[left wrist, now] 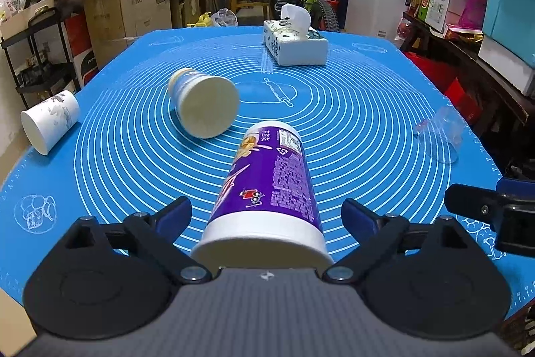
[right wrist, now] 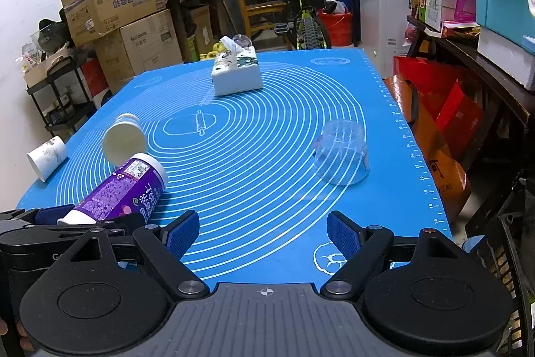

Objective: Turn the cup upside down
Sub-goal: 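Lift the purple cup with the left gripper and carry it across the mat, then grasp the purple cup with the right gripper while the left gripper releases it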

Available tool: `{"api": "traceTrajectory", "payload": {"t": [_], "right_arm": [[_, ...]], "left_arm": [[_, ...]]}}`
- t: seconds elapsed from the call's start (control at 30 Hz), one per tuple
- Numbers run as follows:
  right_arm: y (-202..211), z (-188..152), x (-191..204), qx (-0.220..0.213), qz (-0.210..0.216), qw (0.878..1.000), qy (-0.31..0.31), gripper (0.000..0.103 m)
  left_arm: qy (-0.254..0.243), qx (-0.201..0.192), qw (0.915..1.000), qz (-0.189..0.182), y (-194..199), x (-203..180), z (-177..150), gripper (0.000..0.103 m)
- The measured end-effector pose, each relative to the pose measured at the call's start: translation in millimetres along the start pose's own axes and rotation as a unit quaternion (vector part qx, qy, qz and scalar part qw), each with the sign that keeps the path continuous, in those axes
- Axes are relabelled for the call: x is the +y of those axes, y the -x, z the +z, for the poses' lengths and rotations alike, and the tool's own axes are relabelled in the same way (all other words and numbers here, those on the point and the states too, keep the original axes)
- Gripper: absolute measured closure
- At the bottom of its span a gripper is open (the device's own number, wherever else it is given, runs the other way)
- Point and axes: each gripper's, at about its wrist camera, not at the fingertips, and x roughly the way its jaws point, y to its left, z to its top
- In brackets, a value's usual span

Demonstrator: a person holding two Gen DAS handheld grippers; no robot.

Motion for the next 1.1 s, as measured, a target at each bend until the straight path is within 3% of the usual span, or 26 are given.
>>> {"api": "traceTrajectory", "payload": {"t": [0.3, 0.6, 0.83, 1.1], "right_arm": [[3, 4, 4, -0.002, 0.005, 1.000, 0.002, 0.017], [2, 30, 27, 0.013, 0.052, 0.998, 0.015, 0.009], [-32, 61, 62, 0.073, 0.094, 0.992, 0.032, 0.008], [-100, 79, 102, 0.181, 0.115, 0.976, 0.031, 0.008]], "left_arm": [[-0.006, -0.004, 1.0000, -0.005, 22, 5, 9, 0.007], [-0.009, -0.016, 0.9998, 0.003, 42, 32, 20, 0.003], [0.009, -0.004, 0.9994, 0.034, 25, 73, 25, 0.000], [0.017, 0.019, 0.9978, 0.060, -2, 109, 17, 0.000]]}}
